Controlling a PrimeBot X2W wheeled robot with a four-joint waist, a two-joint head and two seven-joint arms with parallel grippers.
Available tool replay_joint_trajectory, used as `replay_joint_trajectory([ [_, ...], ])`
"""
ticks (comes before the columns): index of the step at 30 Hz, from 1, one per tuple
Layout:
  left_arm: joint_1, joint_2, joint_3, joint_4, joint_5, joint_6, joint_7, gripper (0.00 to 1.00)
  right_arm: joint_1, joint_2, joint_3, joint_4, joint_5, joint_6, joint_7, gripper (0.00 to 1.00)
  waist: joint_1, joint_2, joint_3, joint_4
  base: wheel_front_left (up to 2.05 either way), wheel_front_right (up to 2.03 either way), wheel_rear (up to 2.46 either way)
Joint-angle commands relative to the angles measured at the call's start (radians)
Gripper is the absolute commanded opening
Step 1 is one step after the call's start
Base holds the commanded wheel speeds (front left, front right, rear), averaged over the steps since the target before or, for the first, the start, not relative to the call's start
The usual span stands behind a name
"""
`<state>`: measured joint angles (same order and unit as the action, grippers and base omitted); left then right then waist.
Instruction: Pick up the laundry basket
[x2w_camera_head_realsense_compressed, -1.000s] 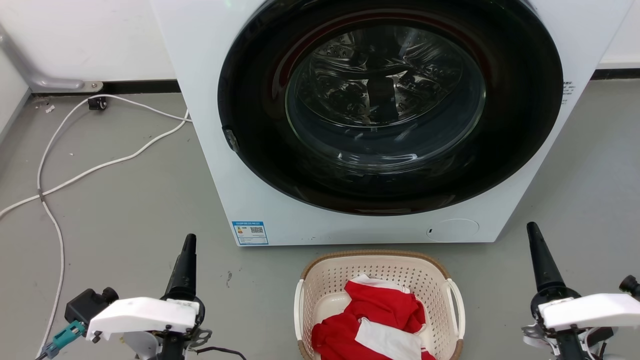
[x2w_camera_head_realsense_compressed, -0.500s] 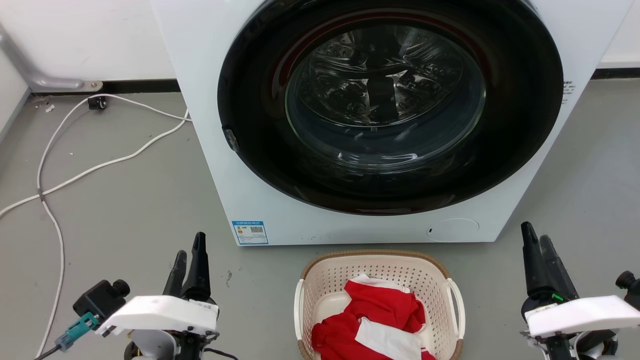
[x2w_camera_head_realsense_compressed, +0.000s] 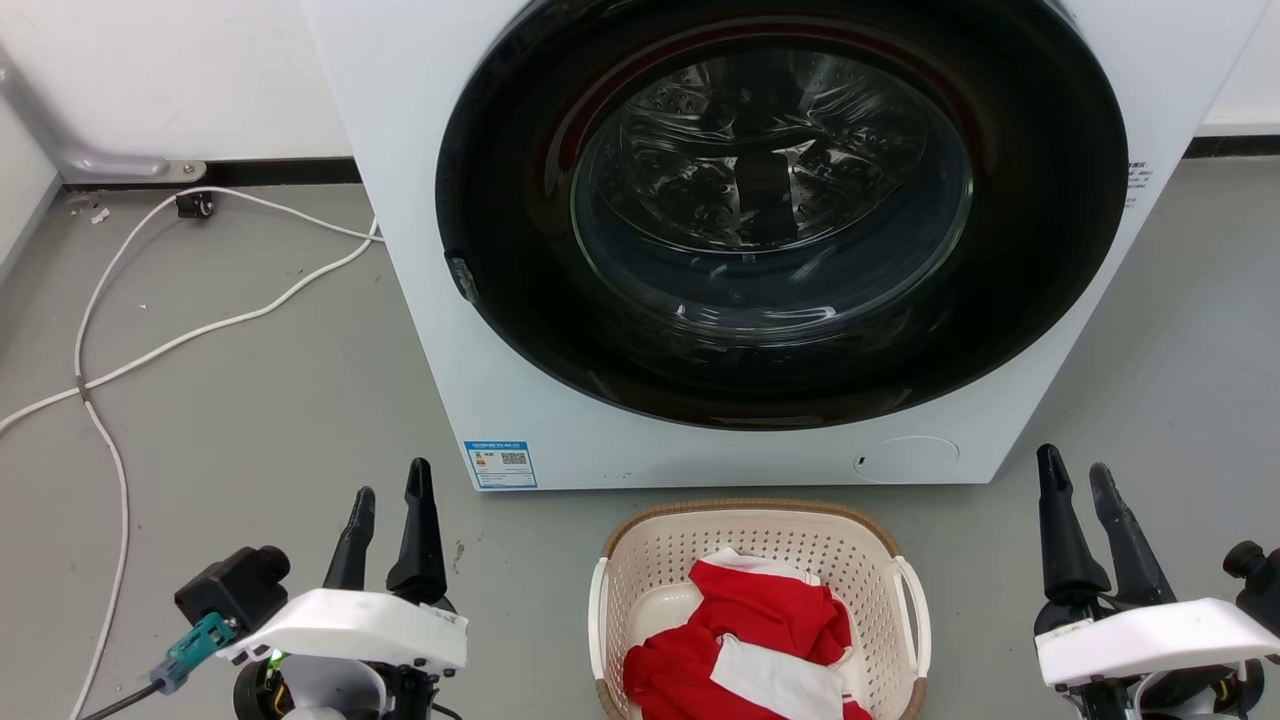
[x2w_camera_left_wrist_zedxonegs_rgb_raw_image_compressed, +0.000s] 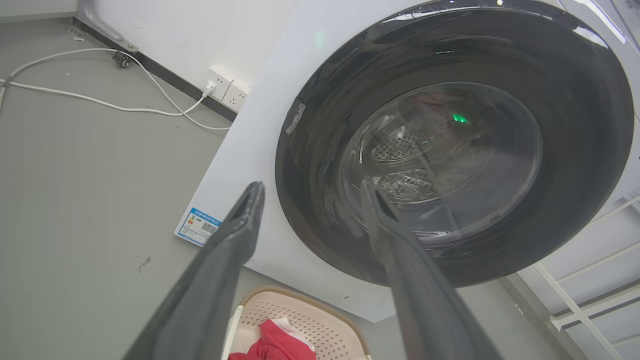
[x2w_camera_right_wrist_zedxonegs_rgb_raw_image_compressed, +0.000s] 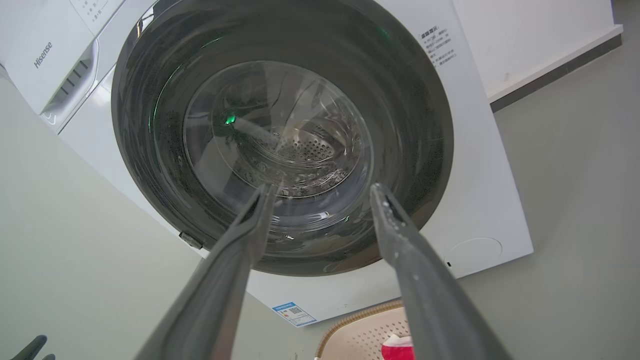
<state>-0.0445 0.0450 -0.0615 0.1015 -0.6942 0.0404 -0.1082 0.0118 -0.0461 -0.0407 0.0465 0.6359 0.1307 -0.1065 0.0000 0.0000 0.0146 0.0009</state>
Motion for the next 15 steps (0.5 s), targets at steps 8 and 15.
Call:
replay_joint_trajectory([
  [8,0.004,0.005,-0.023,-0.024,0.107,0.017,-0.028,1.00,0.007,-0.004,0.006,-0.037,-0.109,0.000,-0.029,1.00,0.0000,0.0000,0.002,-0.002,0.00,0.00,0.00],
  [15,0.008,0.005,-0.038,-0.023,0.181,0.017,-0.048,1.00,0.018,-0.005,0.008,-0.051,-0.185,0.000,-0.047,1.00,0.0000,0.0000,0.002,-0.003,0.00,0.00,0.00],
])
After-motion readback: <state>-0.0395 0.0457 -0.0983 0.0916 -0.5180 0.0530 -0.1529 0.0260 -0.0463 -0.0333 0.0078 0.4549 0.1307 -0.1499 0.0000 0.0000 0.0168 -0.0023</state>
